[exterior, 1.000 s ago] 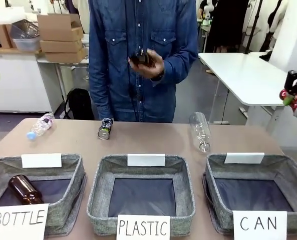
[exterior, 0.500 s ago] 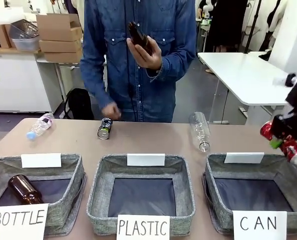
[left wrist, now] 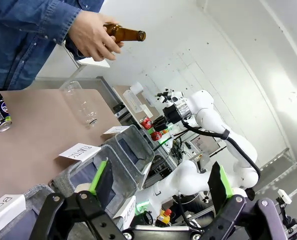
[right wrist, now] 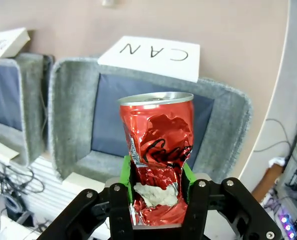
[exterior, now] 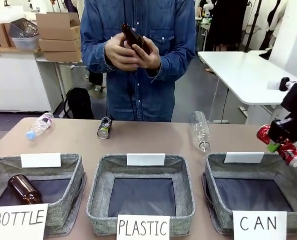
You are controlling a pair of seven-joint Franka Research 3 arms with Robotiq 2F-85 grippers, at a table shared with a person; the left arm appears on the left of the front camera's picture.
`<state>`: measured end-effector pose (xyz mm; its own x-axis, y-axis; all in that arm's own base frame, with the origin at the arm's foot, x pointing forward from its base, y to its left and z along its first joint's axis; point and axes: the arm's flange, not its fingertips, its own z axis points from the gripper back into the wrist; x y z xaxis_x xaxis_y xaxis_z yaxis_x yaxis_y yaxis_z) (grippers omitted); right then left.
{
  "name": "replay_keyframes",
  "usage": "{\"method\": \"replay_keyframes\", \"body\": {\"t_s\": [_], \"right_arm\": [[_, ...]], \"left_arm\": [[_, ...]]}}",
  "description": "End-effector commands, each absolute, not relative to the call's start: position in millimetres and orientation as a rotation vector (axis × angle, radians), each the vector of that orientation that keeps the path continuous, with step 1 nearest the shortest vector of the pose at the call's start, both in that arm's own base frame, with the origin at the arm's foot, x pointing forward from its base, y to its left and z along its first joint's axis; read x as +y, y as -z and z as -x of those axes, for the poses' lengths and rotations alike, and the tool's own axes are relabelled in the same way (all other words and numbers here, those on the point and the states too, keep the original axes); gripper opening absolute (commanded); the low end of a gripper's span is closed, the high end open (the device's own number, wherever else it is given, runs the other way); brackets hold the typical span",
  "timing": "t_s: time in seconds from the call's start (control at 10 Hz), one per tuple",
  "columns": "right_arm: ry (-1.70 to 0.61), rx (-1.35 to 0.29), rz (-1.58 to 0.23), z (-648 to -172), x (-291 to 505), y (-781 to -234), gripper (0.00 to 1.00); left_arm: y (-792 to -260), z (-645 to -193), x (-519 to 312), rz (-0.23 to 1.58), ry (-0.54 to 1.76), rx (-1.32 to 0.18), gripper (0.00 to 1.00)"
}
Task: Sort the can waste into the basket.
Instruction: Pick up the can waste from the table and place it in the right Fabric basket.
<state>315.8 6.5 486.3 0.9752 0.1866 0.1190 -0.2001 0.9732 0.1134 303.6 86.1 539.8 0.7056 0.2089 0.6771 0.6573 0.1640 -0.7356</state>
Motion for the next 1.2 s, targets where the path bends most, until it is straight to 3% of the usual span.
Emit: {"method": "replay_keyframes", "body": {"t_s": [0.0, 0.1, 0.2, 0.3, 1.1], "right_arm": [[-0.223, -0.116, -0.125, -322.1, -0.4, -486.4, 0.0], [-0.227, -0.109, -0.129, -325.2, -0.8, -486.0, 0.0], [-0.223, -0.092, -0.162, -329.9, -3.1, -486.4, 0.64], [-0.214, -0.088, -0.185, -332.6, -5.5, -487.6, 0.99], [-0.19, -0.066, -0.213, -343.2, -11.9, -492.9, 1.0]], "left_arm": [[-541.9, -304.6, 84.9, 1.416, 0.389, -0.805, 1.0], [-541.9, -304.6, 84.9, 1.416, 0.389, -0.805, 1.0], [-541.9, -304.6, 84.9, 1.416, 0.389, -0.805, 1.0], [-541.9, -304.6, 84.9, 1.416, 0.389, -0.805, 1.0], [-541.9, -304.6, 84.9, 1.416, 0.389, -0.805, 1.0]]}}
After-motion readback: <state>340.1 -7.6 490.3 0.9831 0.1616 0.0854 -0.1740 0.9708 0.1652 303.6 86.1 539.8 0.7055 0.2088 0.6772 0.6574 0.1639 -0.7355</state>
